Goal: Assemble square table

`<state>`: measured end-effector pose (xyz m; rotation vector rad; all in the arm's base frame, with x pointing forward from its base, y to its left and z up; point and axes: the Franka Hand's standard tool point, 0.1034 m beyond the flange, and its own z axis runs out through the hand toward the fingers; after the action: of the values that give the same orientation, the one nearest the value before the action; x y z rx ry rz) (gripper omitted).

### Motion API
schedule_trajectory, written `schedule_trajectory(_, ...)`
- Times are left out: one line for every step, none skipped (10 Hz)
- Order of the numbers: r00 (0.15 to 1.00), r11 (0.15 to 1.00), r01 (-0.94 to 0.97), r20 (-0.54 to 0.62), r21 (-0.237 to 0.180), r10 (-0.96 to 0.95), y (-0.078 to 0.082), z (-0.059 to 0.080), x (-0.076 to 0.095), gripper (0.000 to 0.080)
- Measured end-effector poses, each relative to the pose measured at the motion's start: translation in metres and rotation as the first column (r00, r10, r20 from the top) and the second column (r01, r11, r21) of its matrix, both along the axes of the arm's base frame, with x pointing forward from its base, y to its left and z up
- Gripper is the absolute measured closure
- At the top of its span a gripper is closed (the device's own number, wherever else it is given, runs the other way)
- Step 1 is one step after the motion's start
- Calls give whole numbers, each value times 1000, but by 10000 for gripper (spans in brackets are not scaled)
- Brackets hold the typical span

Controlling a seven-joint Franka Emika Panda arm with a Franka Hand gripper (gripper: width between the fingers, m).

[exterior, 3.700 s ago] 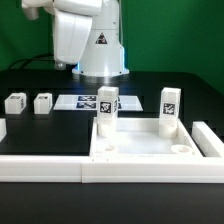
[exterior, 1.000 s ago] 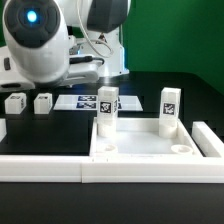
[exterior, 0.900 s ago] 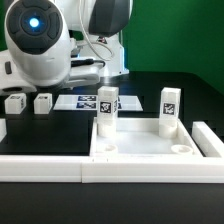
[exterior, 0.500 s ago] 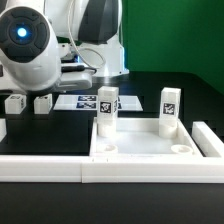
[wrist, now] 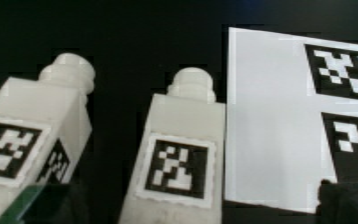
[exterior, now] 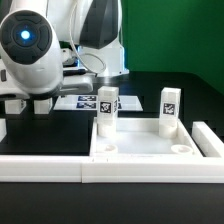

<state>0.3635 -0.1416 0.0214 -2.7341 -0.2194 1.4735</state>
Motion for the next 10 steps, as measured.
schedule_trajectory(1000, 1000, -5, 7, 4, 5, 1, -5, -3, 151)
schedule_trajectory(1000, 1000, -9, 12, 8, 9, 3, -9, -6, 151)
schedule_trajectory(1000, 1000, -15, 14, 15, 15, 4, -12, -9, 151)
schedule_trajectory(1000, 1000, -20, 12, 18, 20, 5, -13, -11, 151)
schedule_trajectory(999, 999, -35, 12, 28, 34, 8, -13, -10, 151)
schedule_trajectory(999, 999, -40, 12, 34, 40, 9, -13, -9, 151)
schedule_trajectory(999, 998, -44, 11, 37, 43, 10, -13, -9, 272)
schedule_trajectory(999, 998, -48, 11, 40, 47, 10, -13, -9, 407)
schedule_trajectory(999, 998, -52, 11, 43, 52, 11, -13, -8, 407)
schedule_trajectory(998, 997, -57, 11, 47, 57, 12, -13, -8, 511)
